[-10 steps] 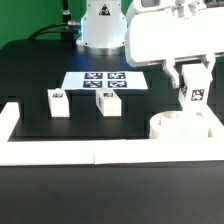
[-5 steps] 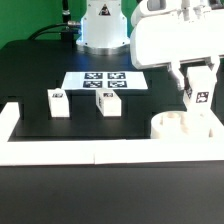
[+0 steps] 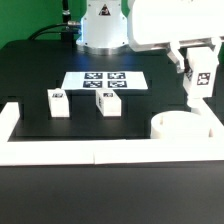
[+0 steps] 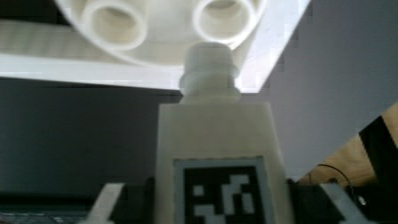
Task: Assemble stool
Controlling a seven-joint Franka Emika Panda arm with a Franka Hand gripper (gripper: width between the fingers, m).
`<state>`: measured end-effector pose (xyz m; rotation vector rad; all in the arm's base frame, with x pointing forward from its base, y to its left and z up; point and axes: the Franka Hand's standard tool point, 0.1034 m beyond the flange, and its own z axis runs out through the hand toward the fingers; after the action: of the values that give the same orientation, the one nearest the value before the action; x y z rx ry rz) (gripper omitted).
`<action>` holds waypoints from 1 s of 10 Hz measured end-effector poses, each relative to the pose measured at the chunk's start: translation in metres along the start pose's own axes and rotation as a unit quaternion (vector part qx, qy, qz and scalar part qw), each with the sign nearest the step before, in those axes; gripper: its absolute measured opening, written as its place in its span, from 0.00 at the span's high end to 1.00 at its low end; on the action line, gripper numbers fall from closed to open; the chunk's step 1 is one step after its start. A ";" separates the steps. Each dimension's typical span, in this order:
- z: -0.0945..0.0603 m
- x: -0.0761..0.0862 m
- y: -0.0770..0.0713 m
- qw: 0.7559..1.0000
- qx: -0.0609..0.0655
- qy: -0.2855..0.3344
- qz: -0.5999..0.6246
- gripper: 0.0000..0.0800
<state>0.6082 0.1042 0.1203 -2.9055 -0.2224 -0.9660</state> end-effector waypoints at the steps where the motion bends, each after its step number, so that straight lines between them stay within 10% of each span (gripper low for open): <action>1: 0.003 -0.002 -0.002 1.000 -0.001 0.016 0.000 0.58; 3: 0.018 -0.027 -0.002 1.000 -0.001 0.009 0.001 0.58; 10: 0.000 -0.013 -0.008 1.000 0.006 -0.019 -0.003 0.58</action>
Offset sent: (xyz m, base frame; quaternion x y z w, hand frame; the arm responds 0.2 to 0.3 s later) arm 0.0020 0.0082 0.0029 0.0083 0.1280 0.0122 0.9917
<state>0.5967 0.1106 0.1124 -2.9152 -0.2373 -0.9076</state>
